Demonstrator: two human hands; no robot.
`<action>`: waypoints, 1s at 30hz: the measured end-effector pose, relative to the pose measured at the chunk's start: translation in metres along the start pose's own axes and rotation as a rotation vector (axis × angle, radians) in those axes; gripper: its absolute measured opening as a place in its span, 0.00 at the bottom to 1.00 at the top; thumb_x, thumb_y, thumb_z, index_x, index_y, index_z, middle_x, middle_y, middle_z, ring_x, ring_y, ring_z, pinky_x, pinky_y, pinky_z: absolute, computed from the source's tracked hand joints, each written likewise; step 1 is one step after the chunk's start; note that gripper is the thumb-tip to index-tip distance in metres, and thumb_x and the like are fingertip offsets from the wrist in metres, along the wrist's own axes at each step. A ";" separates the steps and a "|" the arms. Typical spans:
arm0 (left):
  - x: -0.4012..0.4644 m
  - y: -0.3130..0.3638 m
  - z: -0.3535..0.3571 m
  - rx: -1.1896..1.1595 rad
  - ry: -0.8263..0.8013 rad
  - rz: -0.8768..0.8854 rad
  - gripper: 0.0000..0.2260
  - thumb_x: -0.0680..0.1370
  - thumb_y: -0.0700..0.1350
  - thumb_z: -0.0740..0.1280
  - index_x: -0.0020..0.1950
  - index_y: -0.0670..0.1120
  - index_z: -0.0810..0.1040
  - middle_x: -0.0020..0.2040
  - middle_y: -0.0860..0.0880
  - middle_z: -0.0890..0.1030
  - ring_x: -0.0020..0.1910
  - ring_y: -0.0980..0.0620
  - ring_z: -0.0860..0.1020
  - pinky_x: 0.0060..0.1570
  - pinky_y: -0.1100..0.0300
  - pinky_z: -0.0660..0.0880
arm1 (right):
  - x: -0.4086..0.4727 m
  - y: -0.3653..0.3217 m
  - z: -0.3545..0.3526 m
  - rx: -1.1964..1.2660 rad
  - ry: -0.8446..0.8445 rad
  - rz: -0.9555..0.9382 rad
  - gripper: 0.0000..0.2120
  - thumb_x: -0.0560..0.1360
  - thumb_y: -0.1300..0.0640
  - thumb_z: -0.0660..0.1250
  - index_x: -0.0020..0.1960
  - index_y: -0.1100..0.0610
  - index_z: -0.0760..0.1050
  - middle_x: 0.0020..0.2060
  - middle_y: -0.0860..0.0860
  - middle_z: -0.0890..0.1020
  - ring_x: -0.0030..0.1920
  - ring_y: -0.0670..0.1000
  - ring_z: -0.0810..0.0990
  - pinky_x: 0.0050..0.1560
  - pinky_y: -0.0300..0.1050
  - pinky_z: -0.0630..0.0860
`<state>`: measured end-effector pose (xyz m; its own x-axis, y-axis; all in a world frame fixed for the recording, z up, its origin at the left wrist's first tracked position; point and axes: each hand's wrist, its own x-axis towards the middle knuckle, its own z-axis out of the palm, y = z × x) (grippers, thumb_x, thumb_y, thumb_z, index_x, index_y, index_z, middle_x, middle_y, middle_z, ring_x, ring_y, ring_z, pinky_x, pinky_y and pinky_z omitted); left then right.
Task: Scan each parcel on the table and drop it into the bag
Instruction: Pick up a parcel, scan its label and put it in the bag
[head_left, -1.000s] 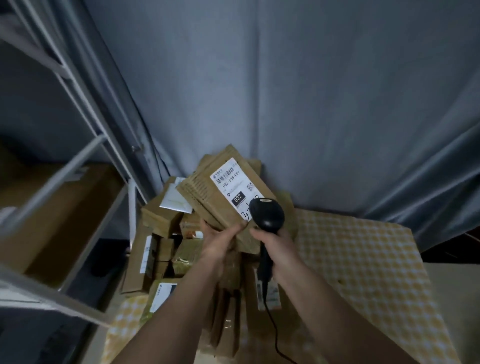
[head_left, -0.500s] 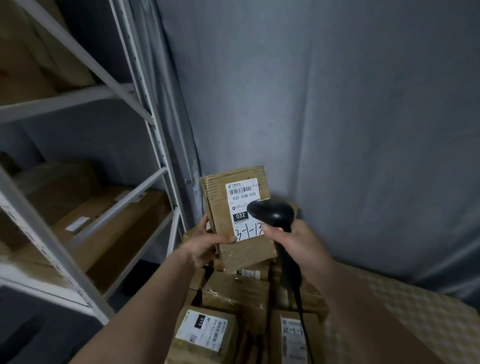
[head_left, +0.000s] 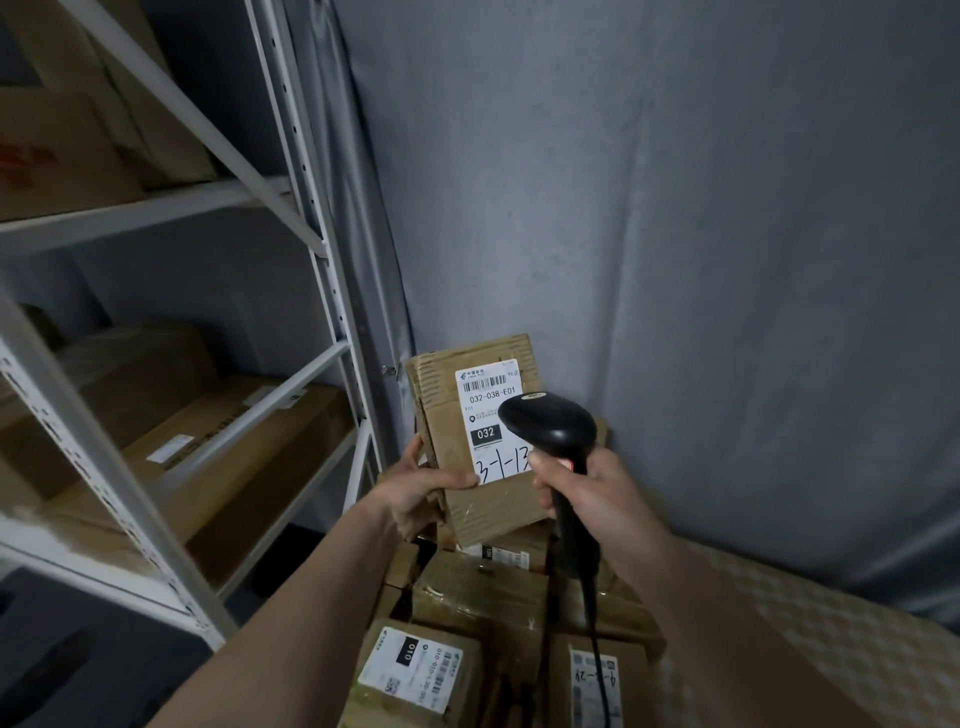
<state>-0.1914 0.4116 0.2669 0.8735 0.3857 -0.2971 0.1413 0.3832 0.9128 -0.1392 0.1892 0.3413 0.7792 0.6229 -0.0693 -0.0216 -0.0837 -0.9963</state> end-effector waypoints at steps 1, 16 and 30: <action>0.000 0.000 0.000 0.004 0.002 0.000 0.53 0.51 0.35 0.83 0.72 0.55 0.65 0.62 0.40 0.79 0.61 0.37 0.77 0.56 0.32 0.74 | 0.000 -0.001 0.000 0.004 0.010 0.000 0.06 0.75 0.53 0.69 0.48 0.55 0.76 0.39 0.53 0.82 0.41 0.50 0.80 0.50 0.49 0.78; 0.002 -0.001 0.005 0.008 -0.009 -0.018 0.52 0.55 0.33 0.80 0.74 0.55 0.62 0.61 0.40 0.79 0.60 0.37 0.77 0.56 0.33 0.74 | 0.000 -0.002 -0.002 -0.032 0.012 -0.025 0.03 0.76 0.54 0.67 0.49 0.53 0.75 0.40 0.53 0.82 0.40 0.48 0.79 0.46 0.43 0.77; -0.001 -0.002 0.011 0.027 0.016 -0.047 0.45 0.61 0.30 0.75 0.74 0.53 0.61 0.61 0.39 0.78 0.59 0.37 0.76 0.51 0.36 0.76 | 0.001 0.004 -0.003 -0.050 0.022 -0.012 0.04 0.77 0.53 0.67 0.50 0.52 0.75 0.41 0.53 0.82 0.41 0.47 0.80 0.46 0.40 0.76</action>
<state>-0.1874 0.4014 0.2685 0.8578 0.3813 -0.3445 0.1951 0.3786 0.9048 -0.1366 0.1875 0.3372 0.7929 0.6068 -0.0552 0.0188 -0.1149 -0.9932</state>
